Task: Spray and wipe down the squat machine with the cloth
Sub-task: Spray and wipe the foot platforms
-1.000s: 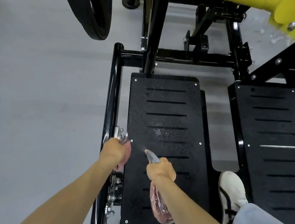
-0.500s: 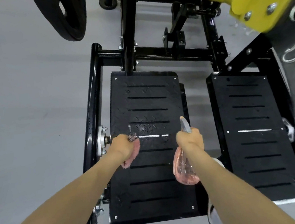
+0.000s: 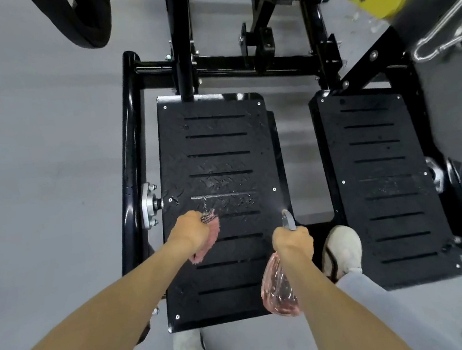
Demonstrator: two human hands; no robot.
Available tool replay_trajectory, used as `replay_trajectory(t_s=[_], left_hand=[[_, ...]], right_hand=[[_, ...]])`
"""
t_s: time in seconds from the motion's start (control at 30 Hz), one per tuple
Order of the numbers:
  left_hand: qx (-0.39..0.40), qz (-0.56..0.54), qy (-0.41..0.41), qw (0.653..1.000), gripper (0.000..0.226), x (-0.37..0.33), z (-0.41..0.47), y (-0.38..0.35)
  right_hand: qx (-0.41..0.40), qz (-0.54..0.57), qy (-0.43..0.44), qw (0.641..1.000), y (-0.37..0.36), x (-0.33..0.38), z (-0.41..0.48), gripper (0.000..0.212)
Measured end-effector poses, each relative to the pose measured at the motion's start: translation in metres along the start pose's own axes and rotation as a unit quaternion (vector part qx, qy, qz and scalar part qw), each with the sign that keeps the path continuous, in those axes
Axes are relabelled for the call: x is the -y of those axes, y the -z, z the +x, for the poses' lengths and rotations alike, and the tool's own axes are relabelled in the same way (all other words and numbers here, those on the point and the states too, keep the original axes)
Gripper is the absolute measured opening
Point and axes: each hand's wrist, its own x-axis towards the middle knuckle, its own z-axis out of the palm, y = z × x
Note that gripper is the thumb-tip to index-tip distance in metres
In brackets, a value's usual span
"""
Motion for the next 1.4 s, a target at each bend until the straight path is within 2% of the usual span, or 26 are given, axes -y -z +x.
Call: replay_trajectory(t_s=[0.1, 0.2, 0.37, 0.5, 0.6, 0.67, 0.77, 0.8, 0.93, 1.1, 1.27, 1.4], left_hand=[[0.019, -0.001, 0.016, 1.0, 0.05, 0.012, -0.004, -0.002], [0.021, -0.001, 0.018, 1.0, 0.037, 0.02, -0.012, -0.003], [-0.001, -0.019, 0.023, 1.0, 0.034, 0.036, -0.02, -0.006], [-0.038, -0.023, 0.049, 0.998, 0.021, 0.052, -0.031, 0.0], [-0.067, -0.036, 0.081, 0.994, 0.029, 0.068, -0.04, 0.007], [-0.072, -0.047, 0.098, 0.991, 0.028, 0.082, -0.045, 0.014], [-0.071, -0.045, 0.121, 0.989, 0.022, 0.096, -0.051, 0.023], [-0.068, -0.044, 0.131, 0.988, 0.021, 0.101, -0.054, 0.025], [-0.065, -0.063, 0.144, 0.985, 0.023, 0.122, -0.058, 0.024], [-0.057, -0.069, 0.138, 0.986, 0.023, 0.138, -0.057, 0.015], [-0.047, -0.099, 0.123, 0.986, 0.028, 0.137, -0.053, -0.002], [-0.04, -0.088, 0.116, 0.989, 0.026, 0.125, -0.049, -0.014]], right_hand=[[0.012, -0.004, -0.019, 1.0, -0.01, -0.027, -0.008, 0.015], [0.029, 0.007, -0.03, 0.999, -0.017, -0.048, -0.015, 0.018], [0.035, -0.019, -0.028, 0.999, -0.025, -0.071, -0.029, 0.02], [0.076, -0.093, 0.058, 0.991, -0.041, -0.073, -0.053, 0.016], [0.148, -0.2, 0.144, 0.958, -0.062, -0.068, -0.076, 0.004], [0.19, -0.256, 0.187, 0.929, -0.079, -0.066, -0.092, 0.018], [0.198, -0.282, 0.209, 0.915, -0.096, -0.059, -0.111, 0.006], [0.194, -0.29, 0.211, 0.913, -0.102, -0.06, -0.116, 0.016], [0.195, -0.291, 0.175, 0.92, -0.113, -0.071, -0.127, 0.022], [0.19, -0.244, 0.128, 0.942, -0.109, -0.097, -0.123, 0.009], [0.167, -0.222, 0.07, 0.958, -0.091, -0.127, -0.111, 0.018], [0.153, -0.226, 0.059, 0.96, -0.079, -0.131, -0.099, 0.016]])
